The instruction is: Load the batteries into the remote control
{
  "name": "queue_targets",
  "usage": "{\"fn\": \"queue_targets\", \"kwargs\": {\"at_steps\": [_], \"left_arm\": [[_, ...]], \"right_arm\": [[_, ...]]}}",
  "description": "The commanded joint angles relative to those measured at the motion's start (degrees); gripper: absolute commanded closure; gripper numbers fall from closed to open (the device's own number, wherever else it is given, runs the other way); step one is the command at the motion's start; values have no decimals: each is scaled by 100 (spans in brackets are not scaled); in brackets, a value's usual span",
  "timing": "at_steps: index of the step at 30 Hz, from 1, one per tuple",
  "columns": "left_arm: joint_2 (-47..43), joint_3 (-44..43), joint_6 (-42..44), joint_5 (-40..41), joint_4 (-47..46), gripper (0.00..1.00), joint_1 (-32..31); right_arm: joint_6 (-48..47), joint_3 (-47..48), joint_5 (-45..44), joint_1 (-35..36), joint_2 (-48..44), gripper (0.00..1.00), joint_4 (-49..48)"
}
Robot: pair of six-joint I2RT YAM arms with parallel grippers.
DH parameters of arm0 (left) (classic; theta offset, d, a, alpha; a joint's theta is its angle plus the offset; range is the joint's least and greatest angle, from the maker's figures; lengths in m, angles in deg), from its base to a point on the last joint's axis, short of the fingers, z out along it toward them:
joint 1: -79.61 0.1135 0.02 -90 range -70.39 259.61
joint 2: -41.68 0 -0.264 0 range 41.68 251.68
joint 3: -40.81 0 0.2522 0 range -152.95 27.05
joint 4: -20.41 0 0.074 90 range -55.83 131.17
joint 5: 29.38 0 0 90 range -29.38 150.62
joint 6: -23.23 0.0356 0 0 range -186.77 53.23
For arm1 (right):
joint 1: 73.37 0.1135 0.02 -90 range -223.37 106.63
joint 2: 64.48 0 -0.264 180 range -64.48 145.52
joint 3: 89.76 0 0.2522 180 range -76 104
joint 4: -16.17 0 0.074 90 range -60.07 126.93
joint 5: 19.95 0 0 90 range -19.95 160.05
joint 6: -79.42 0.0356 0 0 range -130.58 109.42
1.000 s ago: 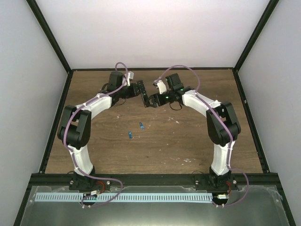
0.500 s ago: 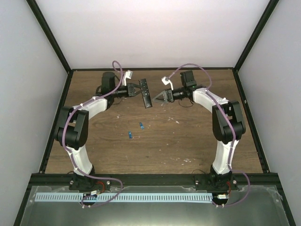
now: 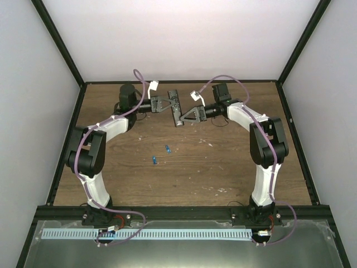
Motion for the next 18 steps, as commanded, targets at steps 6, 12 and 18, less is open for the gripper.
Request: {"fn": "queue_targets", "kwargs": {"at_steps": [6,12,18], "left_arm": [[140,-118,-220,-14,-436,97,-91],[159,-121,-227,60,-430,97,-90],[174,-121,-220,78,-419,97,-90]], "right_arm": [[-169,431,82,260,87,46,89],[-352,510,69,286,98,60,267],[-418,515,22,300,105,72,337]]}}
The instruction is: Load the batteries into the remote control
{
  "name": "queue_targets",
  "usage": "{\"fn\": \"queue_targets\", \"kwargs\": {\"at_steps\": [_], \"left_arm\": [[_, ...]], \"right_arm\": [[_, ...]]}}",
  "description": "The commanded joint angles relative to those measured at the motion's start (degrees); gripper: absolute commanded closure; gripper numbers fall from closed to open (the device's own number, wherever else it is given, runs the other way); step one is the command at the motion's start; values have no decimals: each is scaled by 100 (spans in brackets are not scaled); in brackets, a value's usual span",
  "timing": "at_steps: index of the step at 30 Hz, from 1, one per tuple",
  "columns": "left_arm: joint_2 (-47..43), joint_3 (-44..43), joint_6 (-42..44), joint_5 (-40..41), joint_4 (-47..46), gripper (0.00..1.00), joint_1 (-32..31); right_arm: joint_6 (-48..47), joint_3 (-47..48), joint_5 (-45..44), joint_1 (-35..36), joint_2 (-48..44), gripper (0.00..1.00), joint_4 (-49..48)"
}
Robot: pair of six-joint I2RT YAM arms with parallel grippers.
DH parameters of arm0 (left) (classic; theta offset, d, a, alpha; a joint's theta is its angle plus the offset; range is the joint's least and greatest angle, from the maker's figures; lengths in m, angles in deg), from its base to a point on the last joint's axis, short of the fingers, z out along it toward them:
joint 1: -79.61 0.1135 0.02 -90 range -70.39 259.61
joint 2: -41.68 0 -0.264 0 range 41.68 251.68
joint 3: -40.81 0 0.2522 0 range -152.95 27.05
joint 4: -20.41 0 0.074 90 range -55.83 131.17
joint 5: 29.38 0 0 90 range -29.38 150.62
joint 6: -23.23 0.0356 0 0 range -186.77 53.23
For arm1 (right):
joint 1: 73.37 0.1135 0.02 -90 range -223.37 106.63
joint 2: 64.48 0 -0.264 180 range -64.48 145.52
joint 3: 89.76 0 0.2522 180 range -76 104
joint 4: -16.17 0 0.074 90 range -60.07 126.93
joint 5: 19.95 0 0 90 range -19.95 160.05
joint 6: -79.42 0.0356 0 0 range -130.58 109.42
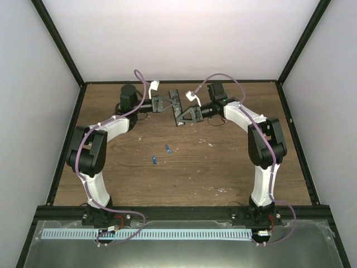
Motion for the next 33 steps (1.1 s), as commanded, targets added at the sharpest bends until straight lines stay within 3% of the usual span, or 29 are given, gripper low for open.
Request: {"fn": "queue_targets", "kwargs": {"at_steps": [1,14,19,27,33], "left_arm": [[99,-107,7,14,-179,97,-3],[131,-114,1,-56,-247,95,-3],[119,-100,87,-40,-240,77,-3],[-46,85,309,428,3,37,84],[-547,694,-41,1731,-39,27,518]], "right_arm": [[-138,236,45,43,103,75,126],[-200,298,73,45,131,91,187],[-226,308,51,46,114,94,219],[-264,266,-403,45,103,96,286],[-445,321,-1921,45,71,99,837]]}}
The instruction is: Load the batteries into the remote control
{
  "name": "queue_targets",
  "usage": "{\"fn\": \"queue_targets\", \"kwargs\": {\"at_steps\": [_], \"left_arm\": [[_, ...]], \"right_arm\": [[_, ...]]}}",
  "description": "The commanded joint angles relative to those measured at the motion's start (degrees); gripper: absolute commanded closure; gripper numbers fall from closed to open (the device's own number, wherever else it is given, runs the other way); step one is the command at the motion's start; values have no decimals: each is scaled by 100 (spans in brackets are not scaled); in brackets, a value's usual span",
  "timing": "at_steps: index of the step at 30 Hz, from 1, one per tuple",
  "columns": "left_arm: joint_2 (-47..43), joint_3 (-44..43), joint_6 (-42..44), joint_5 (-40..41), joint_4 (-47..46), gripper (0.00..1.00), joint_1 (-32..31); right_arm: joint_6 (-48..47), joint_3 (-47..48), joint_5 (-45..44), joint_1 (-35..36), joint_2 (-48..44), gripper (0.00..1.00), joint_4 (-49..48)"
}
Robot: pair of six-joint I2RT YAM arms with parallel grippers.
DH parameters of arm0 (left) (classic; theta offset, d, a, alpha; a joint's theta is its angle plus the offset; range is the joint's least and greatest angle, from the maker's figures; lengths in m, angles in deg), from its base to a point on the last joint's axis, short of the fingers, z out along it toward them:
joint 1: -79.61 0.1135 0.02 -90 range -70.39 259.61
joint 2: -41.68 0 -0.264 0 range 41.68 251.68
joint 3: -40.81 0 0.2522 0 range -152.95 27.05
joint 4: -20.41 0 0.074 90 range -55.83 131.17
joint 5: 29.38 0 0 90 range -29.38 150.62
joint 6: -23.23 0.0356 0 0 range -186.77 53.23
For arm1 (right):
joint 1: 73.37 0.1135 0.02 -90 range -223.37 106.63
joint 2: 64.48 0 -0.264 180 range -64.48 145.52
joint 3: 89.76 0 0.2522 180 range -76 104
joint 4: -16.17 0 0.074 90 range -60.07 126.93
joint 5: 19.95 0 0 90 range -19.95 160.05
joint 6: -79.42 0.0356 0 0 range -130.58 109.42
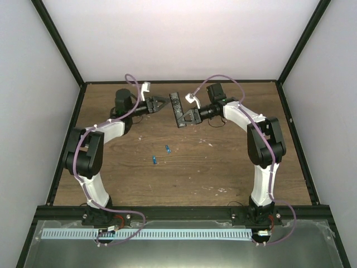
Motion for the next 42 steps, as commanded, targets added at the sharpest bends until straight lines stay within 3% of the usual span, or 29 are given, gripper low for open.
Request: {"fn": "queue_targets", "kwargs": {"at_steps": [1,5,11,15,18,23,29,36,42], "left_arm": [[-512,330,-168,1234,175,25,367],[-741,5,-145,2094,1380,23,409],[-548,-1159,-373,3333,4472,23,401],[-416,-1219,-982,3166,4742,23,400],[-371,-1085,-1367,2954,4594,23,364],[-377,-824,-1857,2720,4434,23,336],[-228,-527,-2613,2174,3784,24,274],[-309,-222,-3101,2359,3207,24,150],[-372,-165,-3293,2514,3067,25,101]], "right_arm": [[-266,293,-1446,36,-22,99,555],[-721,452,-3570,348,-45,99,1000],[-890,345,-6692,1019,-57,99,765],[-1362,11,-8597,1566,-111,99,36],[-1860,-384,-9551,1816,-196,99,-834],[-2590,-1027,-10380,2022,-388,99,-2484],[-3637,-1846,-10727,2211,-584,99,-4546],[-4230,-2188,-10614,2350,-544,99,-5357],[-4418,-2263,-10544,2416,-455,99,-5450]]}}
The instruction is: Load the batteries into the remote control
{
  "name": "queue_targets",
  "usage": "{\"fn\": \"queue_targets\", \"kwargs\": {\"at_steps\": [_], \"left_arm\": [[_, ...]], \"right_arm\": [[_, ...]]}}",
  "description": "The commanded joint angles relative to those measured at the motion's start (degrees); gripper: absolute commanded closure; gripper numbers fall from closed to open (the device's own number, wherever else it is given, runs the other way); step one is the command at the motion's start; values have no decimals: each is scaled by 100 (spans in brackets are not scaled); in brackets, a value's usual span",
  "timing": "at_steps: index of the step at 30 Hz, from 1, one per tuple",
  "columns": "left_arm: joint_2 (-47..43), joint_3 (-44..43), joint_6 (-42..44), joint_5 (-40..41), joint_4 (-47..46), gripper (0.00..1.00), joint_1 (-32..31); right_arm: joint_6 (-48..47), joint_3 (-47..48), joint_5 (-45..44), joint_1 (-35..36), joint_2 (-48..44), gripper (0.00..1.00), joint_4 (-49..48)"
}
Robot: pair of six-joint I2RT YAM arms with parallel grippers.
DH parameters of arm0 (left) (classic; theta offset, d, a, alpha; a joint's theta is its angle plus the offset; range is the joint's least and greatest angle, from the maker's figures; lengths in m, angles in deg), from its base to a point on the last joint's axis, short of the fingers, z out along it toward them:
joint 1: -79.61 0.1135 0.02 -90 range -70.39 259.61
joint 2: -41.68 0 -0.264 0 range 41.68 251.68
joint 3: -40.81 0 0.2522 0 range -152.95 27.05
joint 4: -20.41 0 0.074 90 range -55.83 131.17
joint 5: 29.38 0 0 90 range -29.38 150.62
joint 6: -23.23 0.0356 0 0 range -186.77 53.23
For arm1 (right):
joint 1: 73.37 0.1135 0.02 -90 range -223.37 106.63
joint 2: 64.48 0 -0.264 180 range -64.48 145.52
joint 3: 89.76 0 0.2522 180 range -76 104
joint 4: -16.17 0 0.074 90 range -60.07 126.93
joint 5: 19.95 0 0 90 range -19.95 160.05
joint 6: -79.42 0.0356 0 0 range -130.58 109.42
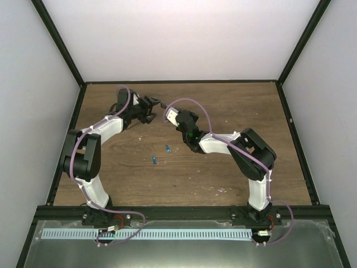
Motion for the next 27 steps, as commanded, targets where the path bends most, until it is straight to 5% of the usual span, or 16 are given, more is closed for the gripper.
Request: {"fn": "queue_targets", "kwargs": {"at_steps": [1,17,27], "left_arm": [[-72,99,-315,141,-298,25,-34],[-73,71,-386,179,-491,38,-146],[-85,61,-333,156,-460,59,-224]], "right_arm": [[-244,-9,-49,71,-83,99,-438],[-352,148,230,222,176,99,-138],[-170,619,-187,222,494,99,60]]}}
